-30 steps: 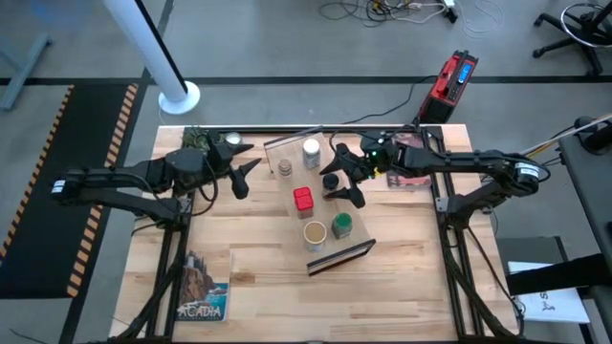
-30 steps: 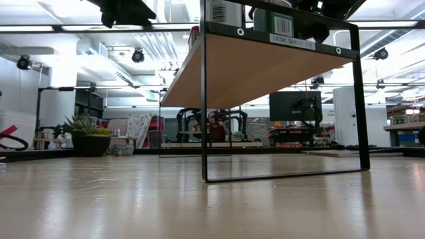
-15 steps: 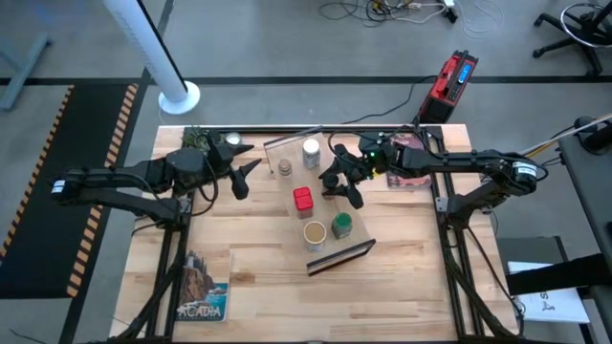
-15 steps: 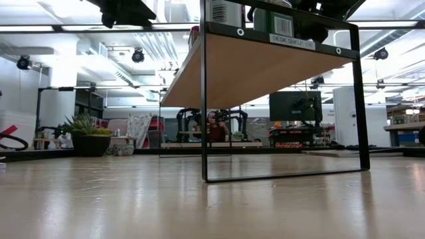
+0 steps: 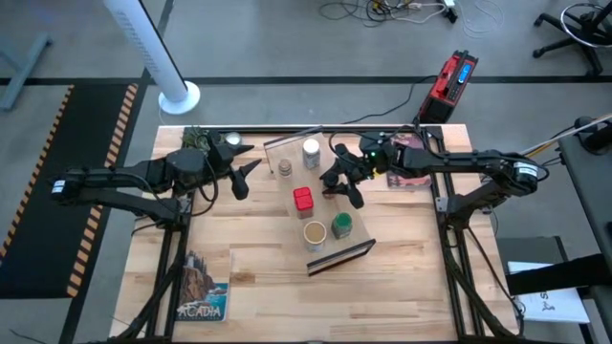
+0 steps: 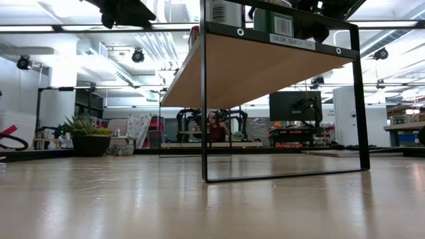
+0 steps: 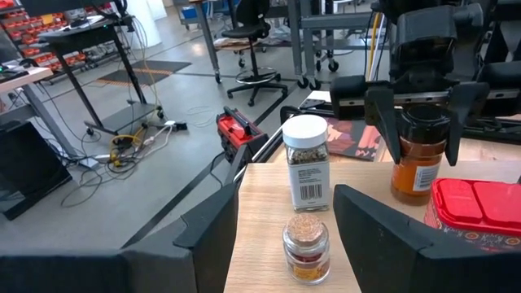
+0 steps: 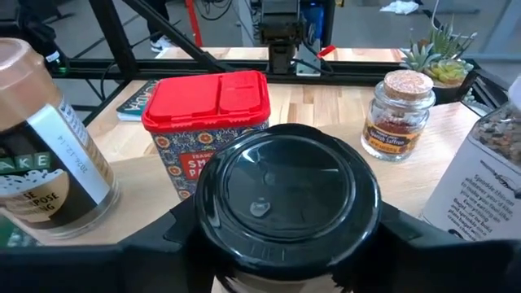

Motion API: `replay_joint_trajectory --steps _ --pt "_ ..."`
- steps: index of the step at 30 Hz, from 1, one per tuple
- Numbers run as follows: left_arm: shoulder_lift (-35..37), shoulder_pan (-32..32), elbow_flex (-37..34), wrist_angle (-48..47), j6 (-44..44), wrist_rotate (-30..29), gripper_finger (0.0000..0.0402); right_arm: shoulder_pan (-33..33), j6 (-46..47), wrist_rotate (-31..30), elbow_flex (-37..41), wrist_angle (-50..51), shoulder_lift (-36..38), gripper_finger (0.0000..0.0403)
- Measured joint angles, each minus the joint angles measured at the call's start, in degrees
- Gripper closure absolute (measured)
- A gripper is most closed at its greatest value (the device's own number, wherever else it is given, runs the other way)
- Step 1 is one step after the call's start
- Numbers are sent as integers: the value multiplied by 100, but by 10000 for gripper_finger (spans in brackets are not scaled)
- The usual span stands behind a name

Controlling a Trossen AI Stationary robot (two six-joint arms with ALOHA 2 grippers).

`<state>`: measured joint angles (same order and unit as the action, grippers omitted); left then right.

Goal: Shelf spices
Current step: Remove the black seasoning bottle from the shelf

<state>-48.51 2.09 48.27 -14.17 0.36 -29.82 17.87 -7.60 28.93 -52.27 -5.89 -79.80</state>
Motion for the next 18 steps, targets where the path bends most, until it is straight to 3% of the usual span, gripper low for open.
replay_joint_trajectory --steps 8,18 --pt "0 2 0 -2 -2 0 209 0 -206 -109 2 235 423 226" --pt "0 1 0 -9 -20 0 209 2 -468 -772 2 1084 1145 226"
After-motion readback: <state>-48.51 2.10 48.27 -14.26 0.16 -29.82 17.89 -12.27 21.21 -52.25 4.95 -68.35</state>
